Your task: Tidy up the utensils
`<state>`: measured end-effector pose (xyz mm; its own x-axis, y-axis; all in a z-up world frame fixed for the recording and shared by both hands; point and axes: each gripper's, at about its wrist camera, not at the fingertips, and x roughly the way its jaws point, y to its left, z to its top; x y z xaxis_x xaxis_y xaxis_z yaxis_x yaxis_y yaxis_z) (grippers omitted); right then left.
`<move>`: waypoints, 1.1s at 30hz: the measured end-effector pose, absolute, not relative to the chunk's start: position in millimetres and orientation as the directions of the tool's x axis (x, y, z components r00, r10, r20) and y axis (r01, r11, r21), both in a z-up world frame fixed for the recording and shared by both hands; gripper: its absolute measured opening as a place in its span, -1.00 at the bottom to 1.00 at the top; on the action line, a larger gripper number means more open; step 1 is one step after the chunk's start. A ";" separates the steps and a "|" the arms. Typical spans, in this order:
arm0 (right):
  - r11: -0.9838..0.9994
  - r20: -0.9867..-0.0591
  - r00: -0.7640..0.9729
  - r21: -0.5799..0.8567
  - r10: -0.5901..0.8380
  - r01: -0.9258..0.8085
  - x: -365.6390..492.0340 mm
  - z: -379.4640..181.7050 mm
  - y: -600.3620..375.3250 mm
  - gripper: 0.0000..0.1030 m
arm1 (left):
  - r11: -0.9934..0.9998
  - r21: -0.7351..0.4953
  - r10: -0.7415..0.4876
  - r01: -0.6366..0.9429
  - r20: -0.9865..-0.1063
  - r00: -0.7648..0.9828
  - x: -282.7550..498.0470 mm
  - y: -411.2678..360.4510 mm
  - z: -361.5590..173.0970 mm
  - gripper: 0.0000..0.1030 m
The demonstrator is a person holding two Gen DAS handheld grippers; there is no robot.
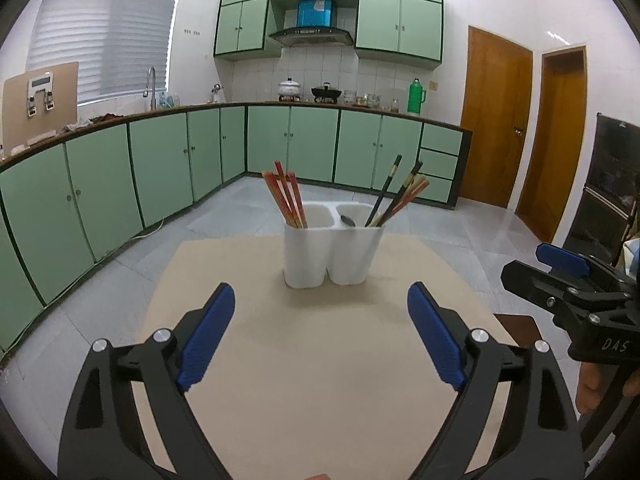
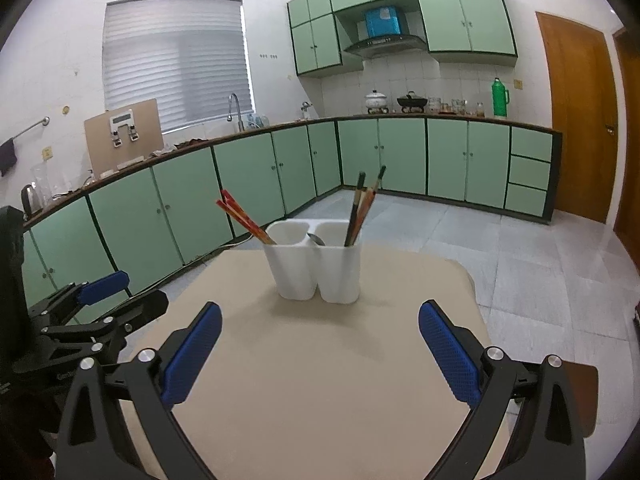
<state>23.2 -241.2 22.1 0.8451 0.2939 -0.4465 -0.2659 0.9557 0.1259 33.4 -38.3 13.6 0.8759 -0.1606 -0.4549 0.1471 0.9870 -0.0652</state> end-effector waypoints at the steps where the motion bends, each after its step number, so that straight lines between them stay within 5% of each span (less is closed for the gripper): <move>1: 0.956 -0.443 0.847 0.120 0.294 -0.268 22.5 23.5 -240.4 0.88 | 0.987 -0.064 -0.160 0.147 -0.450 0.878 34.9 -39.0 15.6 0.67; 33: 0.951 -0.411 0.859 0.089 0.305 -0.295 26.1 27.7 -228.2 0.88 | 0.991 -0.046 -0.136 0.128 -0.399 0.907 30.6 -27.4 23.5 0.73</move>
